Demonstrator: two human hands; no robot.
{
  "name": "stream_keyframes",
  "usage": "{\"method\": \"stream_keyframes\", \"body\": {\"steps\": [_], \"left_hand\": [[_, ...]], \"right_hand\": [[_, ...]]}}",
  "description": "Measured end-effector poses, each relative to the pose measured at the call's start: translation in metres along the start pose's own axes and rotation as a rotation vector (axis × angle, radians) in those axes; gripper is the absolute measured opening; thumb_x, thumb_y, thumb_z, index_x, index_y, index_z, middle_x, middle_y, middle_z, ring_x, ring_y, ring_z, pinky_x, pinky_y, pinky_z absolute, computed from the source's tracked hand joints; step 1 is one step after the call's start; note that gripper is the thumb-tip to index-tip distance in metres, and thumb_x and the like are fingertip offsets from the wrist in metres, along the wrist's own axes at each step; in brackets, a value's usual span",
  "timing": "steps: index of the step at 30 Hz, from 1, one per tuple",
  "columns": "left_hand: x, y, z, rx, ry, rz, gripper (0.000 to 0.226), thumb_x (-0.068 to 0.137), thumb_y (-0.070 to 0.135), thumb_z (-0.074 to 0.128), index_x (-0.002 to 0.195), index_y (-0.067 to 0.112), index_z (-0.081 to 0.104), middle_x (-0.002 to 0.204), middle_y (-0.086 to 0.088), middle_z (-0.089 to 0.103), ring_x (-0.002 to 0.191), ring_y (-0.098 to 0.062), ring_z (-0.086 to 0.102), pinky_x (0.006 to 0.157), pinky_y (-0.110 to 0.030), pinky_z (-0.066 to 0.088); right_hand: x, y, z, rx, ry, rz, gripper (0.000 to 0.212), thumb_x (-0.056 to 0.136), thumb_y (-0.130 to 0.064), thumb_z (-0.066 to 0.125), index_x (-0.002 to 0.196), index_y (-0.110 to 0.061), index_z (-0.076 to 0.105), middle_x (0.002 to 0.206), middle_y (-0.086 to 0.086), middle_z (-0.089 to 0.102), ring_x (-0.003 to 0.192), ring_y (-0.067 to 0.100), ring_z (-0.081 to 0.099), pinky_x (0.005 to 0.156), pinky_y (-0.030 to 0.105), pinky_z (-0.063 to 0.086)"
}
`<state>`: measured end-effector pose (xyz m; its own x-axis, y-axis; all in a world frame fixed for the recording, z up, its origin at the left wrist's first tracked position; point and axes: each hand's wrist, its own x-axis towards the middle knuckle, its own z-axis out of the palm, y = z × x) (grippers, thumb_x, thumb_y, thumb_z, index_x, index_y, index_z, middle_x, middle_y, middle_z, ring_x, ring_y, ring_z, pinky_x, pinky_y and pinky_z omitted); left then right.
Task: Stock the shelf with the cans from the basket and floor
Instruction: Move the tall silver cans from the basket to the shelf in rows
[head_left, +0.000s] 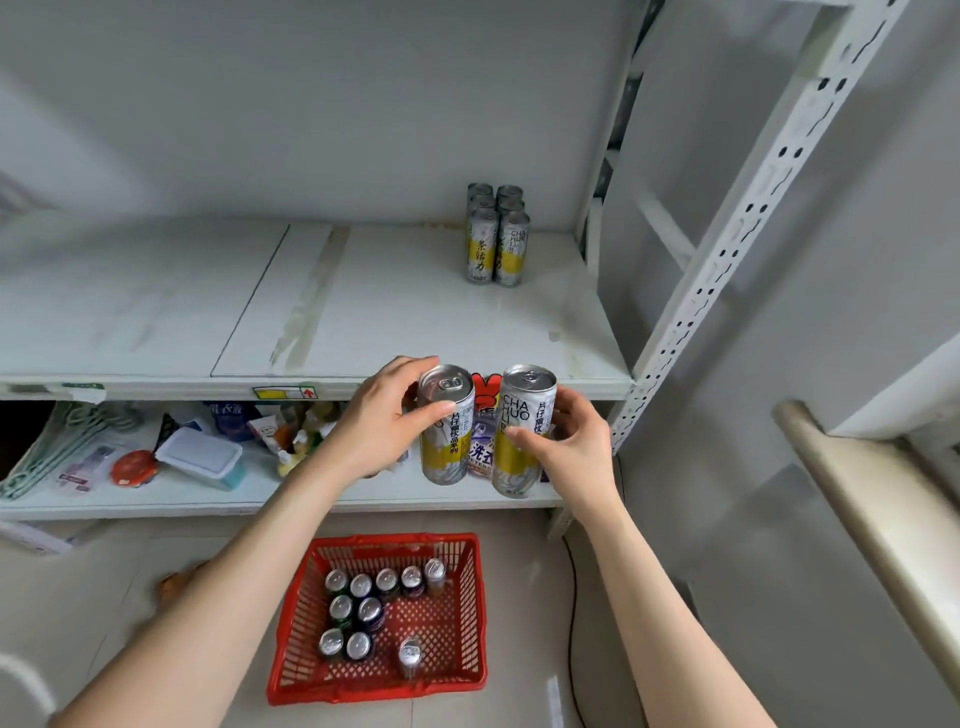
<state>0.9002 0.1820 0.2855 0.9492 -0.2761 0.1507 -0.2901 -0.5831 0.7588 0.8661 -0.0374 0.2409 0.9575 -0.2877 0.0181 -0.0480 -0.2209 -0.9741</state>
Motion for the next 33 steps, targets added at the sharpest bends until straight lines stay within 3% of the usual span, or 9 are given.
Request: {"method": "stream_keyframes", "body": {"steps": [6, 14, 20, 24, 33], "left_hand": [[0.058, 0.005, 0.018, -0.030, 0.091, -0.017, 0.056, 0.087, 0.033, 0.064, 0.138, 0.014, 0.047, 0.134, -0.001, 0.052, 0.120, -0.016, 0.052, 0.104, -0.039, 0.043], [0.143, -0.014, 0.026, -0.010, 0.114, -0.003, 0.054, 0.086, 0.029, 0.067, 0.134, 0.013, 0.049, 0.132, -0.006, 0.054, 0.118, -0.020, 0.053, 0.098, -0.035, 0.045], [0.204, -0.034, 0.035, -0.053, 0.118, -0.010, 0.051, 0.086, 0.031, 0.068, 0.132, 0.017, 0.052, 0.127, 0.002, 0.054, 0.105, -0.007, 0.052, 0.074, -0.010, 0.039], [0.239, -0.053, 0.047, -0.073, 0.125, -0.014, 0.051, 0.085, 0.028, 0.068, 0.132, 0.015, 0.052, 0.128, -0.002, 0.055, 0.107, -0.008, 0.052, 0.078, -0.019, 0.041], [0.280, -0.094, 0.072, -0.099, 0.134, 0.004, 0.050, 0.084, 0.023, 0.071, 0.130, 0.015, 0.053, 0.125, -0.002, 0.056, 0.109, -0.011, 0.055, 0.083, -0.024, 0.046]], "right_hand": [[0.067, 0.003, -0.012, -0.021, -0.008, -0.026, 0.061, 0.067, -0.021, 0.089, 0.120, -0.019, 0.060, 0.109, -0.009, 0.069, 0.102, 0.007, 0.065, 0.092, 0.040, 0.056], [0.142, 0.008, 0.000, -0.027, 0.031, -0.073, 0.062, 0.068, -0.021, 0.088, 0.122, -0.016, 0.058, 0.115, -0.004, 0.066, 0.108, 0.012, 0.061, 0.097, 0.038, 0.051], [0.203, 0.020, 0.010, -0.008, 0.041, -0.102, 0.060, 0.065, -0.020, 0.089, 0.116, -0.021, 0.058, 0.112, -0.005, 0.067, 0.106, 0.012, 0.062, 0.095, 0.037, 0.052], [0.245, 0.032, 0.019, 0.016, 0.047, -0.100, 0.060, 0.064, -0.017, 0.090, 0.113, -0.023, 0.056, 0.112, -0.004, 0.066, 0.106, 0.013, 0.062, 0.095, 0.039, 0.052], [0.298, 0.062, 0.037, 0.025, 0.026, -0.095, 0.062, 0.062, -0.013, 0.091, 0.111, -0.027, 0.055, 0.112, -0.007, 0.065, 0.106, 0.012, 0.061, 0.095, 0.038, 0.052]]}}
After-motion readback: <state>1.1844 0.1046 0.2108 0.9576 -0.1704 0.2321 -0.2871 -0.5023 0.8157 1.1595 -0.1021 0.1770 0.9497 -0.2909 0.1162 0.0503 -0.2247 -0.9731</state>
